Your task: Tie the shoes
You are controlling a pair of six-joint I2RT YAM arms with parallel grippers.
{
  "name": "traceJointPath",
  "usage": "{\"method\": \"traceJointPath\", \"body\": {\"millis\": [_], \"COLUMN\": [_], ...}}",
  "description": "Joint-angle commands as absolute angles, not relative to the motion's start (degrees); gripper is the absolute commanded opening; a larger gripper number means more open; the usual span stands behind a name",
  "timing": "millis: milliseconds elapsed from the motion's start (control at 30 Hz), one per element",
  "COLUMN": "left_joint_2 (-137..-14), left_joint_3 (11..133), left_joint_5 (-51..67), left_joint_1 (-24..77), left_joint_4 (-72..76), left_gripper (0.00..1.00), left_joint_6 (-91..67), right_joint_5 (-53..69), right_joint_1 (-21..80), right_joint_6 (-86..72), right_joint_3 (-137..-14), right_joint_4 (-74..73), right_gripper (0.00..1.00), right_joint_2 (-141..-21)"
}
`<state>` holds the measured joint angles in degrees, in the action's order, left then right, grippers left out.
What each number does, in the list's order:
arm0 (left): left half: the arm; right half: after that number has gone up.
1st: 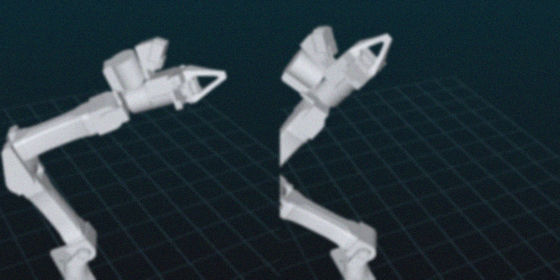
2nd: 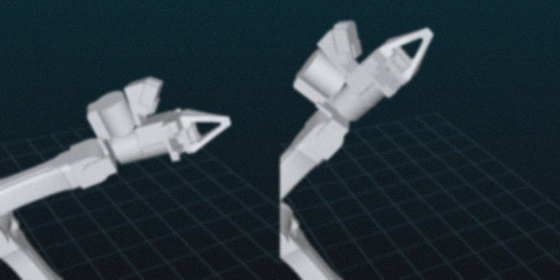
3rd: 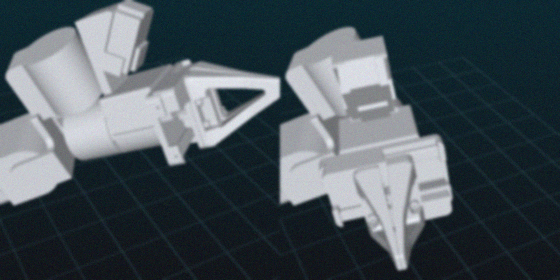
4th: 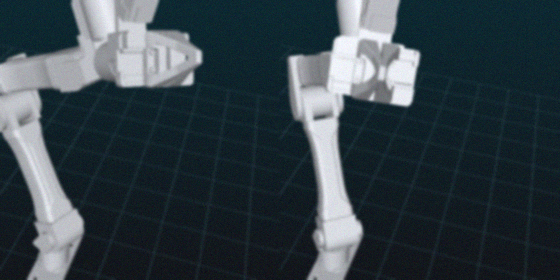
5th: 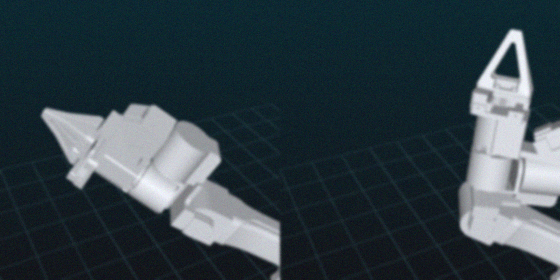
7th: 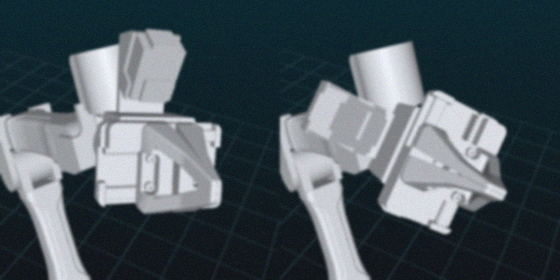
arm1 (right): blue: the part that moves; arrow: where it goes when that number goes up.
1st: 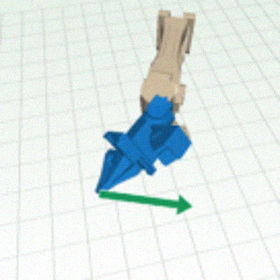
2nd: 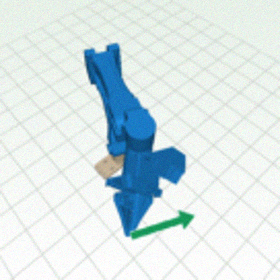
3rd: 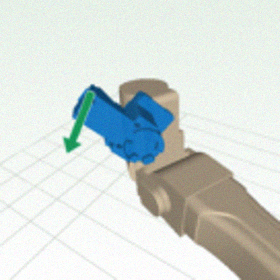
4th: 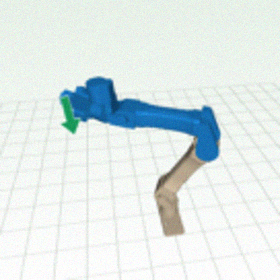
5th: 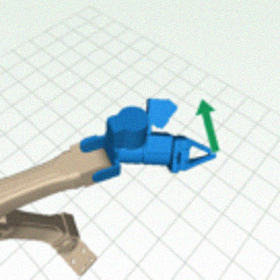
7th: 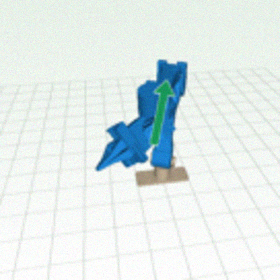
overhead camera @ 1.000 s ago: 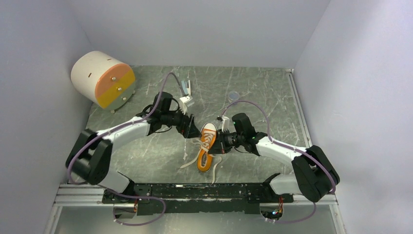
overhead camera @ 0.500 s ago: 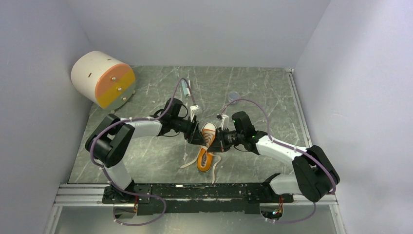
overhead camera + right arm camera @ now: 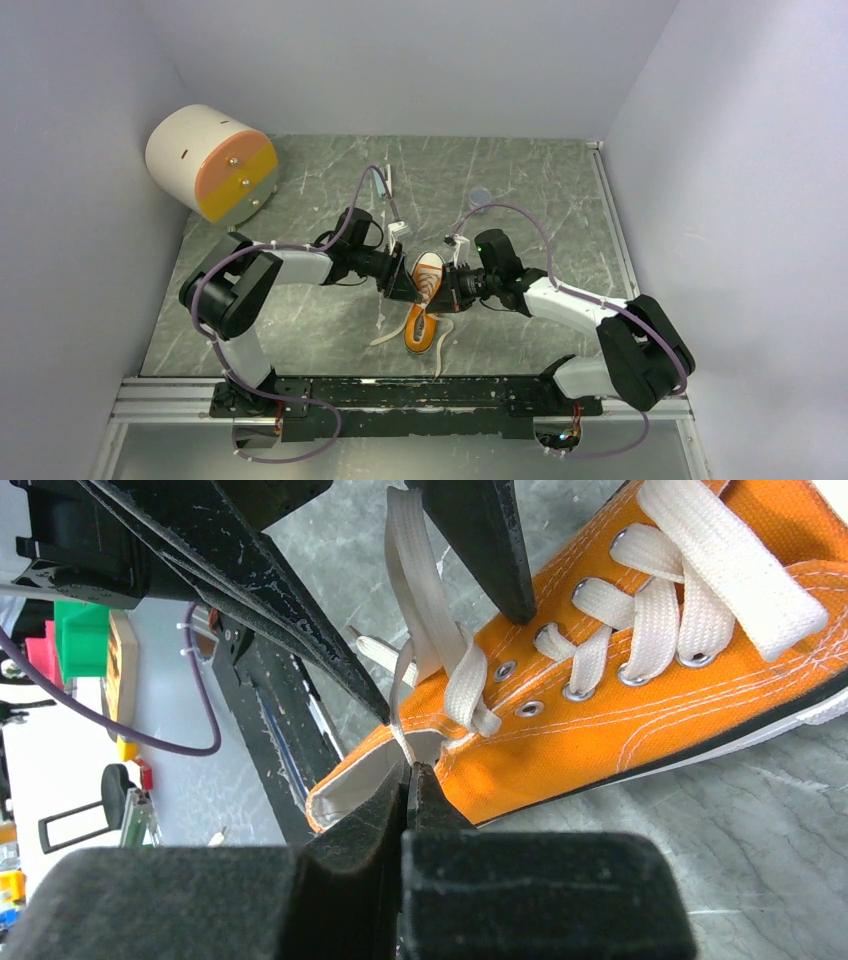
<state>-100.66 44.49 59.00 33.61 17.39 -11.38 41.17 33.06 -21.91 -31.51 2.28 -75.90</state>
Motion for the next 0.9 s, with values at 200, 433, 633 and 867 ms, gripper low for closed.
{"method": "traceJointPath", "body": {"millis": [200,433,633,867], "left_joint_2": [-101.6,-100.8,-100.1,-97.3], "left_joint_3": [43.3,42.5,42.3,42.5], "left_joint_5": [62.1,61.9,60.3,55.7], "left_joint_1": [33.9,33.9,34.0,34.0], "left_joint_4": [20.9,20.9,22.3,19.8], "left_gripper": [0.51,0.53,0.29,0.08], "left_joint_6": [-11.5,-10.9,-11.8,-11.1], "right_joint_5": [40.6,39.8,40.2,32.8], "right_joint_1": [32.9,32.9,32.9,32.6], "right_joint_6": [-21.9,-23.2,-23.0,-20.3], "right_joint_3": [-32.8,-32.7,-33.3,-39.9], "right_joint_4": [3.2,4.0,3.4,-14.0], "right_gripper": [0.00,0.00,0.00,0.36], "right_joint_2": [-76.6,-76.7,-77.4,-71.9]}}
